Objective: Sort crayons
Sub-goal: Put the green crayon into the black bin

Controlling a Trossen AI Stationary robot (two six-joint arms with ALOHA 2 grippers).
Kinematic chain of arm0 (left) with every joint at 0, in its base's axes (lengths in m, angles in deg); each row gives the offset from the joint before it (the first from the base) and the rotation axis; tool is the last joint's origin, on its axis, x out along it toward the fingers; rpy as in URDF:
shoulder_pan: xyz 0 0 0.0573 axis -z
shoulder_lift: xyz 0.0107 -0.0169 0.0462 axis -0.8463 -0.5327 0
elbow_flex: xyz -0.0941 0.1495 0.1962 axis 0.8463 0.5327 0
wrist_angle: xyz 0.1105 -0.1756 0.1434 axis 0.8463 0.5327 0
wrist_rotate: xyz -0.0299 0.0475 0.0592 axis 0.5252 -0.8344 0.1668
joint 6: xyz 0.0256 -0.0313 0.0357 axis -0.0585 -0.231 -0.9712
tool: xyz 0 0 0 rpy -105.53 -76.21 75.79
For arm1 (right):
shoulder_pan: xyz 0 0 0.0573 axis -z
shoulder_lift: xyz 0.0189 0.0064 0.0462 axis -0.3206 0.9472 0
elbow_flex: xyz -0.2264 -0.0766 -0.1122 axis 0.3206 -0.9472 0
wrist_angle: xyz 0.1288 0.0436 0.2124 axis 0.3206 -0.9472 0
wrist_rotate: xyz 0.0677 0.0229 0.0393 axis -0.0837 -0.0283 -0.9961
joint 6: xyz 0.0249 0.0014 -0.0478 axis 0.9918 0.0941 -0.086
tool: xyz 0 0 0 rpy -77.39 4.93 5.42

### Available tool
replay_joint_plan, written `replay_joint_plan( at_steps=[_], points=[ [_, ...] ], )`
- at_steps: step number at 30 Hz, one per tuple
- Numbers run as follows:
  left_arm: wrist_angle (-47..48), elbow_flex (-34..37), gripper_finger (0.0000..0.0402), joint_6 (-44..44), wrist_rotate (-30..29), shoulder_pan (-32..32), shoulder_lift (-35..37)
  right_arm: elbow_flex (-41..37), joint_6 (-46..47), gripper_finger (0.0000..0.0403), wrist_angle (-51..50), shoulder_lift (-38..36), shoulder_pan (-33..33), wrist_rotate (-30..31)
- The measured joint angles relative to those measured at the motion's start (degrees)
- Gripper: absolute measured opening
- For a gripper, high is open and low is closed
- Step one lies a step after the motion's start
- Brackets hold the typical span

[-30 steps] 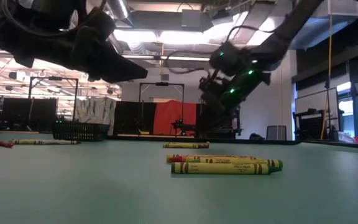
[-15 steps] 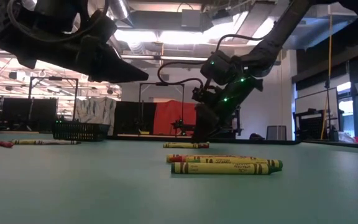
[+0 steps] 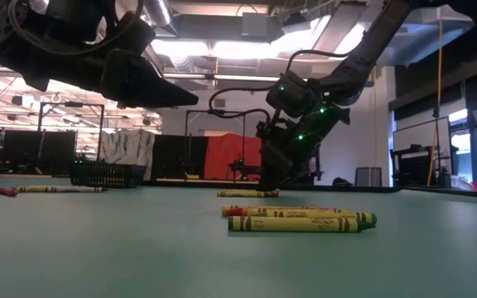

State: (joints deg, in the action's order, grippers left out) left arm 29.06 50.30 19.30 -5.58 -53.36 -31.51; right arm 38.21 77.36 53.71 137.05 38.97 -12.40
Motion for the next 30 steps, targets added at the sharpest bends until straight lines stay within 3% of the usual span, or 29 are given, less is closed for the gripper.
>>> replay_joint_plan(
  at_steps=[9, 19, 27, 30],
  points=[
    [-0.1, 0.0, 0.0112, -2.9, -0.4, 0.1, 0.0, 0.0, -0.6, 0.0011, -1.0, 0.1, 0.0, -0.4],
    [-1.5, 0.0, 0.0112, -7.2, -3.4, 0.1, 0.0, -0.5, -2.6, 0.0007, -3.4, -3.0, -1.2, 4.1],
    [-1.5, 0.0, 0.0112, -7.5, -3.0, 0.1, 0.0, -1.3, -3.1, 0.0005, -6.0, -9.0, -6.1, 10.2],
    [-1.0, 0.0, 0.0112, -7.5, -3.0, 0.1, 0.0, -3.2, -3.2, 0.0006, -2.3, -11.3, -8.9, 11.8]
  ],
)
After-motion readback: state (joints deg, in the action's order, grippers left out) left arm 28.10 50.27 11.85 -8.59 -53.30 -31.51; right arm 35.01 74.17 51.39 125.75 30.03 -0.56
